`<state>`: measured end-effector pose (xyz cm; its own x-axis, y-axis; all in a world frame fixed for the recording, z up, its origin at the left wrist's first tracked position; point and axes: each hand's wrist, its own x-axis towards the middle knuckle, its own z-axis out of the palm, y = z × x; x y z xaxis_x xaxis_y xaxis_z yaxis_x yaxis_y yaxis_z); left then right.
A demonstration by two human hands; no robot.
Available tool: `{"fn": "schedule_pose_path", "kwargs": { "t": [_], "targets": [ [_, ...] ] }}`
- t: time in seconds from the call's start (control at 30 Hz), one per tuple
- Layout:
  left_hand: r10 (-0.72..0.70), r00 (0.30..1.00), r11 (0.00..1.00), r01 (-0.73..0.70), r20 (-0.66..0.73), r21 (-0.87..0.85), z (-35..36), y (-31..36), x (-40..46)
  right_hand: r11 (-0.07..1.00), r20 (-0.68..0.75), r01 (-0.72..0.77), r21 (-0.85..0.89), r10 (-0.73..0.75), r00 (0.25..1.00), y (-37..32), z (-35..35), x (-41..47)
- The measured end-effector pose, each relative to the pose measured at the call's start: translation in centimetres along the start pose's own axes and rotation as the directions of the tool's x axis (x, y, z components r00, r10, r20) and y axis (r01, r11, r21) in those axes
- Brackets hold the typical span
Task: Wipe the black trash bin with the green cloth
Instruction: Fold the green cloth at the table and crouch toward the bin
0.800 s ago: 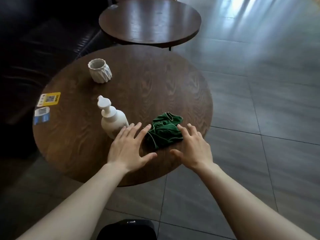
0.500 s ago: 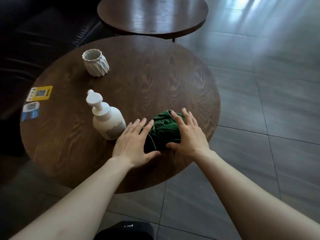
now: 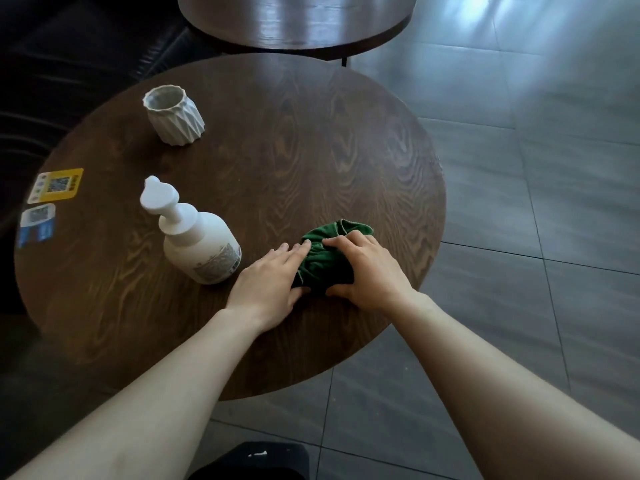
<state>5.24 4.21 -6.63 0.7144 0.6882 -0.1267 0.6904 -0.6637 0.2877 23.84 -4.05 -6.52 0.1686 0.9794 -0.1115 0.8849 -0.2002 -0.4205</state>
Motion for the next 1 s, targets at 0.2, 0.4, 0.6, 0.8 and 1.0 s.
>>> {"fn": "schedule_pose_path", "kwargs": {
  "t": [0.2, 0.4, 0.6, 0.8, 1.0],
  "targets": [
    [0.008, 1.0, 0.999, -0.009, -0.023, -0.04, -1.4, 1.2, -0.7, 0.996, -0.068, -0.05, 0.069, 0.055, 0.996, -1.3, -0.4, -1.8],
    [0.049, 0.995, 0.997, -0.053, -0.081, -0.05, -3.9, 2.2, -2.9, 0.989, -0.128, -0.09, 0.117, 0.105, 0.986, -3.0, -1.6, -4.6],
    [0.064, 0.992, 0.996, -0.071, -0.111, -0.06, -8.7, 3.0, -6.0, 0.984, -0.163, -0.091, 0.151, 0.115, 0.98, -6.6, -4.8, -7.3],
    [0.075, 0.982, 0.991, -0.093, -0.172, -0.096, -15.9, 4.7, -11.1, 0.988, -0.215, -0.095, 0.122, 0.12, 0.969, -12.8, -10.3, -11.8],
    [0.124, 0.959, 0.986, -0.148, -0.255, -0.076, -24.8, 6.4, -17.4, 0.985, -0.314, -0.13, 0.114, 0.16, 0.936, -21.0, -16.4, -17.2]
  ]
}}
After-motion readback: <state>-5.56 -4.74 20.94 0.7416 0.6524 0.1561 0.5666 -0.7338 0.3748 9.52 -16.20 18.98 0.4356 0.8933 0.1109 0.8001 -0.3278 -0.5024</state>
